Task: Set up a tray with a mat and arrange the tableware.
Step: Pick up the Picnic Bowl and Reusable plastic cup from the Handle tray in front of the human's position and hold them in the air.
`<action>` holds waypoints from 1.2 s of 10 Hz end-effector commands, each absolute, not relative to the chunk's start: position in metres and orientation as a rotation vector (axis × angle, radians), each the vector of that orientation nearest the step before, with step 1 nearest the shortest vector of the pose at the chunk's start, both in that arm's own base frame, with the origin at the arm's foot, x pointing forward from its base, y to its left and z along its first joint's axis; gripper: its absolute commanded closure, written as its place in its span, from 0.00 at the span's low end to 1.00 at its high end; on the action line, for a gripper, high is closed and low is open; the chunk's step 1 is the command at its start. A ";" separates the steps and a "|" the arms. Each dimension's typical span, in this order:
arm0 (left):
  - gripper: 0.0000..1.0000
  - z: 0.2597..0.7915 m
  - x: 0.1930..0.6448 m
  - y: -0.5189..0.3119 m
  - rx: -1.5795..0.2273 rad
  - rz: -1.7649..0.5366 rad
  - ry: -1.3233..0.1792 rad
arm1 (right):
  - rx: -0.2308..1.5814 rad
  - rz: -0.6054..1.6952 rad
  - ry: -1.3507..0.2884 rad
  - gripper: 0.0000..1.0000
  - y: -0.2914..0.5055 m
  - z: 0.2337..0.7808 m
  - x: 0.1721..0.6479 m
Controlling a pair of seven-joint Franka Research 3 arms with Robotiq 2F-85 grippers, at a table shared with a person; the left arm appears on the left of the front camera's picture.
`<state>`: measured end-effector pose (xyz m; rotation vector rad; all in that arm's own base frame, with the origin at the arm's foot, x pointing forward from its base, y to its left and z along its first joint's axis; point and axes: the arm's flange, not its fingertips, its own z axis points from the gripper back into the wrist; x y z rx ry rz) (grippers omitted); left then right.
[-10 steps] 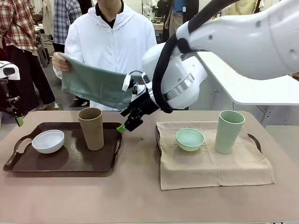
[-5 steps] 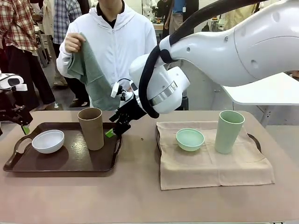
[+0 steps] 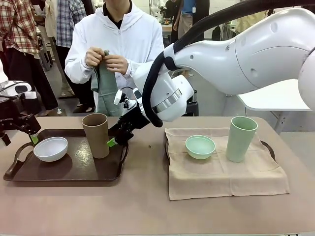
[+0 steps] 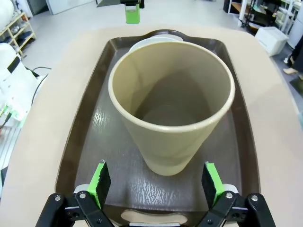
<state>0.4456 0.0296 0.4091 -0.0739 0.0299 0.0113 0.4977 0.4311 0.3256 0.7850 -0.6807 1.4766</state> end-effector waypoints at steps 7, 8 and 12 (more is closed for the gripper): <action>0.00 0.388 0.455 0.007 0.006 0.014 -0.001 | 0.896 1.481 -0.707 0.00 0.439 0.303 0.515; 0.00 0.384 0.451 0.002 0.050 0.014 -0.022 | 0.916 1.478 -0.736 0.00 0.440 0.299 0.521; 0.00 0.372 0.457 0.000 0.063 -0.022 -0.004 | 0.978 1.460 -0.767 0.00 0.459 0.284 0.531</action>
